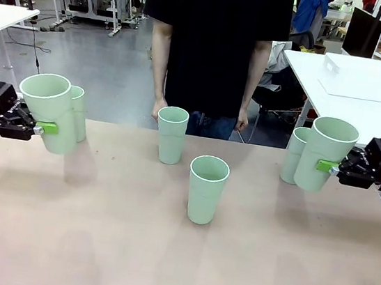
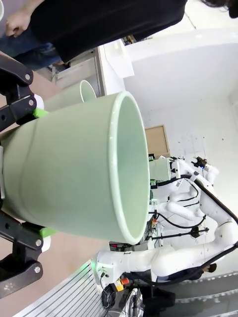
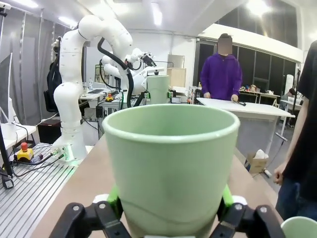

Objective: Stack the cups and store them in the basket.
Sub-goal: Pick up two Reusable plastic cups , one in each hand, then place the stack of Reusable plastic cups into the Pantry Basket.

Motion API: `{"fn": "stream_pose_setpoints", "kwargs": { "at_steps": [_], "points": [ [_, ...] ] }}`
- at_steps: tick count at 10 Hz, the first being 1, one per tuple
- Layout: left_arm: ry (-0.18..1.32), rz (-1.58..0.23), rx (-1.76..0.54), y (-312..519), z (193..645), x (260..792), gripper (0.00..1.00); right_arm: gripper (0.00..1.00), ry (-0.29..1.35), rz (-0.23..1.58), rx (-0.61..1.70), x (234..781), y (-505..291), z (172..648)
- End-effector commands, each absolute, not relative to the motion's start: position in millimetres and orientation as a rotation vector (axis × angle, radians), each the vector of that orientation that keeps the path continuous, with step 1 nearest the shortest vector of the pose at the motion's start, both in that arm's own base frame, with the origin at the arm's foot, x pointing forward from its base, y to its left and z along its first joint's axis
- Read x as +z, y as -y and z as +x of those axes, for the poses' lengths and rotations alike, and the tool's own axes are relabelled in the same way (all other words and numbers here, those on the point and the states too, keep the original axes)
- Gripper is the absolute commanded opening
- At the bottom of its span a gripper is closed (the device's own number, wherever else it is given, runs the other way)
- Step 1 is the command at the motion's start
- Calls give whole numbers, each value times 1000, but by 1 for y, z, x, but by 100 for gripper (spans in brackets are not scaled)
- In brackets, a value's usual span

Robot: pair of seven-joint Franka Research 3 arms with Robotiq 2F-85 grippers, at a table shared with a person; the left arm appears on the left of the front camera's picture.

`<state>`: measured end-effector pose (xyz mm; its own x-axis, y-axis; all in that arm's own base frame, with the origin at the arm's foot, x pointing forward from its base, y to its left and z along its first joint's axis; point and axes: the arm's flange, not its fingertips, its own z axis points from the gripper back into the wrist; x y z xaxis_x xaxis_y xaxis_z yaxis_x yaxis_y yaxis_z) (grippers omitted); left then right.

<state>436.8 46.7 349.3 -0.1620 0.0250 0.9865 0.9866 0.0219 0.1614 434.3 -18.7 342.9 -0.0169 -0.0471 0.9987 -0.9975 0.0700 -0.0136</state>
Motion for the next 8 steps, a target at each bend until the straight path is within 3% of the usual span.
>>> {"fn": "stream_pose_setpoints", "kwargs": {
  "at_steps": [1,2,3,8],
  "points": [
    [1392,-1165,-1285,-58,439,352,85,87,1296,1190,1112,354,16,441],
    [1397,-1223,-1309,-59,435,355,85,87,1288,1185,1146,343,19,434],
    [1368,-1138,-1288,-53,437,349,85,87,1288,1185,1146,343,19,434],
    [1368,-1138,-1288,-53,437,349,85,87,1288,1185,1146,343,19,434]
  ]
}}
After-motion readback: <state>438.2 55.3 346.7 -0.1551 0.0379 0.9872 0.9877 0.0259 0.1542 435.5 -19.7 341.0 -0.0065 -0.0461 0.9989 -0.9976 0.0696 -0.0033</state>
